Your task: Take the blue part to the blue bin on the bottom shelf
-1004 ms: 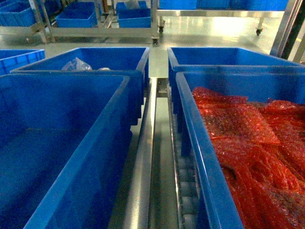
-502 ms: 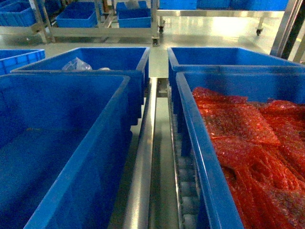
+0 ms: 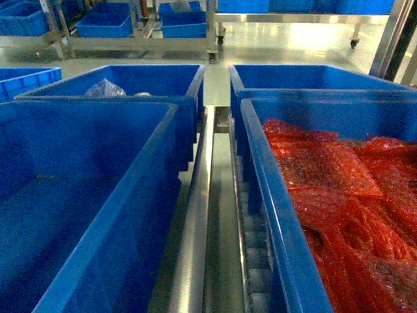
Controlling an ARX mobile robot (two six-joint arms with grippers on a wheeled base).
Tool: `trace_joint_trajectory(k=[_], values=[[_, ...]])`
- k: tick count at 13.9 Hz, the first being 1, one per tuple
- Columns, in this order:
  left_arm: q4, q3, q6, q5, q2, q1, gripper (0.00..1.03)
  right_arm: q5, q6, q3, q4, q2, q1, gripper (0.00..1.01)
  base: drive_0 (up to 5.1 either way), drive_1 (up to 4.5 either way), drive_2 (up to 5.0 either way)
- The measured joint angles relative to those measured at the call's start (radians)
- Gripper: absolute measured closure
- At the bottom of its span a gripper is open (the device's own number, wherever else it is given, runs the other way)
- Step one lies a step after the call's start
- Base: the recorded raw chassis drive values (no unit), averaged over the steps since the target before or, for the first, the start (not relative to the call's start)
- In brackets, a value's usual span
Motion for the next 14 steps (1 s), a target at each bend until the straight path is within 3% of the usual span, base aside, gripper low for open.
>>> trace_joint_trajectory(k=[8, 9, 10, 11, 13, 14], values=[[0.000, 0.000, 0.000, 0.000, 0.000, 0.000, 0.60, 0.000, 0.000, 0.000, 0.000, 0.000, 0.000, 0.03, 0.0, 0.00, 0.0], [-0.114, 0.031, -0.016, -0.040, 0.024, -0.017, 0.60, 0.000, 0.000, 0.000, 0.000, 0.000, 0.000, 0.03, 0.0, 0.00, 0.0], [-0.131, 0.042, -0.022, -0.044, 0.064, -0.024, 0.60, 0.000, 0.000, 0.000, 0.000, 0.000, 0.000, 0.03, 0.0, 0.00, 0.0], [-0.083, 0.045, -0.024, 0.011, 0.102, 0.008, 0.60, 0.000, 0.000, 0.000, 0.000, 0.000, 0.000, 0.03, 0.0, 0.00, 0.0], [0.084, 0.077, -0.048, 0.209, 0.298, 0.202, 0.60, 0.000, 0.000, 0.000, 0.000, 0.000, 0.000, 0.03, 0.0, 0.00, 0.0], [0.192, 0.110, -0.062, 0.322, 0.429, 0.270, 0.60, 0.000, 0.000, 0.000, 0.000, 0.000, 0.000, 0.03, 0.0, 0.00, 0.0]])
